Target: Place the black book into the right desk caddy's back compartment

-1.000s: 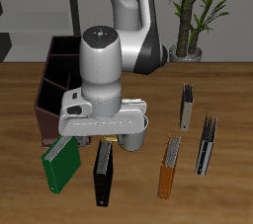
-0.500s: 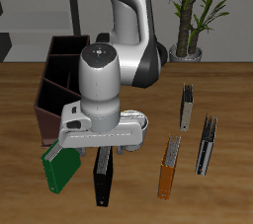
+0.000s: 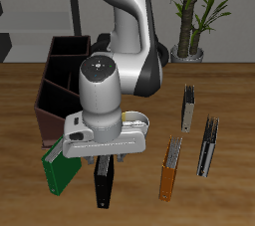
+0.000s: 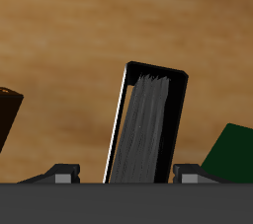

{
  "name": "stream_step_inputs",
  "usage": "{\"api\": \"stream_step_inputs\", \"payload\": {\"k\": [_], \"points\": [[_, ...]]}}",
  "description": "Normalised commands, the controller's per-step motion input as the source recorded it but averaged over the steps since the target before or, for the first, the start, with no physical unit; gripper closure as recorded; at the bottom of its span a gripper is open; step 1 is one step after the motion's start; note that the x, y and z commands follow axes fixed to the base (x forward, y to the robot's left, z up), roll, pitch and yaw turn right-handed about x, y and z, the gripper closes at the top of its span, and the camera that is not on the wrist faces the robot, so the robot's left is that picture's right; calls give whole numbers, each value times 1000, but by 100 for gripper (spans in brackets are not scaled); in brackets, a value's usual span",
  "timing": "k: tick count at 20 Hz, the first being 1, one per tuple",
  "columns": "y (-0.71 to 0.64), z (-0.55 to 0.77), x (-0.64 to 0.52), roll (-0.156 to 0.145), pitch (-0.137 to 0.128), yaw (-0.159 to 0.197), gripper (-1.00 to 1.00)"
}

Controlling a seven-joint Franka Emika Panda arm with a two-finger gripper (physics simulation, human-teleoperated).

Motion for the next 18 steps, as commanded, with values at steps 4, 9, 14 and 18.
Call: {"api": "stream_step_inputs", "payload": {"k": [4,9,14,18], "points": [[10,-15,2,14,5,-8,100],[38,98,-8,13,-24,-16,100],[-2,229,-118,5,-39,-18,100],[-64,256,-182,-10,-33,-53,100]]}}
